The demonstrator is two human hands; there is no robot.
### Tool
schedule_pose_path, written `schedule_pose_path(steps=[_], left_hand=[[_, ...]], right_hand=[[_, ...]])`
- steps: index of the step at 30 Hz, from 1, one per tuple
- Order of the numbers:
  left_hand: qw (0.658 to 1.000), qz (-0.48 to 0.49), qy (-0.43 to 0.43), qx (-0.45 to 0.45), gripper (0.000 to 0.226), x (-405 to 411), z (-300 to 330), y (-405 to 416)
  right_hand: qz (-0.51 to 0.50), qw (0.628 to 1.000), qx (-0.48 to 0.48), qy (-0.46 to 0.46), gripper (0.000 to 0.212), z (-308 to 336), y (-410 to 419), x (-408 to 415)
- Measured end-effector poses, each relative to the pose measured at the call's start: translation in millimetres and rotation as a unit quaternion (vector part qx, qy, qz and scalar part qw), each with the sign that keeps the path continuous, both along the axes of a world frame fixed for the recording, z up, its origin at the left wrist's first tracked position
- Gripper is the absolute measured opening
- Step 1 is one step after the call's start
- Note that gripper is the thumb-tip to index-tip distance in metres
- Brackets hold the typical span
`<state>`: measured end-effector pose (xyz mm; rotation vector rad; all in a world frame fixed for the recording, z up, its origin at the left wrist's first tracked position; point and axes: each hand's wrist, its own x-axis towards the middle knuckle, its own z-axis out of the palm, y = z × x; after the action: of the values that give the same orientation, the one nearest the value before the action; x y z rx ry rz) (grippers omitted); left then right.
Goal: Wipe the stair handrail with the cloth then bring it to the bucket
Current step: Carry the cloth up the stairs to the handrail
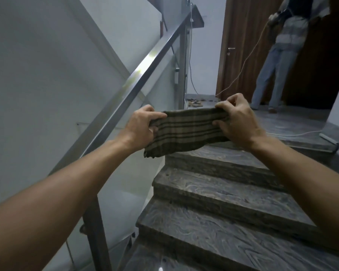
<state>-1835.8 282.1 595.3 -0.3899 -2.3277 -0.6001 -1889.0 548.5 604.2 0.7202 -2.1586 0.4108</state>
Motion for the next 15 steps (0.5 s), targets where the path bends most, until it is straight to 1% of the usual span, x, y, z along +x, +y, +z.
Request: schedule_pose_path(steps=[3,6,9,15], left_hand=[[1.000,0.005,0.006,-0.006,0.039,-42,29,-24],[1.000,-0.002,0.009,-0.025,0.040,-80,59,-42],[1.000,0.006,0.018,-0.007,0.040,-113,87,-50],[0.999,0.036,0.012,-0.018,0.042,-183,130,-63]], right_hand=[[0.008,1.000,0.000,0.017,0.046,26,-21,-45],[0.007,1.000,-0.001,0.024,0.043,57,-39,-87],[0.008,1.000,-0.017,0.016,0.038,87,-54,-123],[0.018,1.000,-0.017,0.000,0.033,140,-73,-202]])
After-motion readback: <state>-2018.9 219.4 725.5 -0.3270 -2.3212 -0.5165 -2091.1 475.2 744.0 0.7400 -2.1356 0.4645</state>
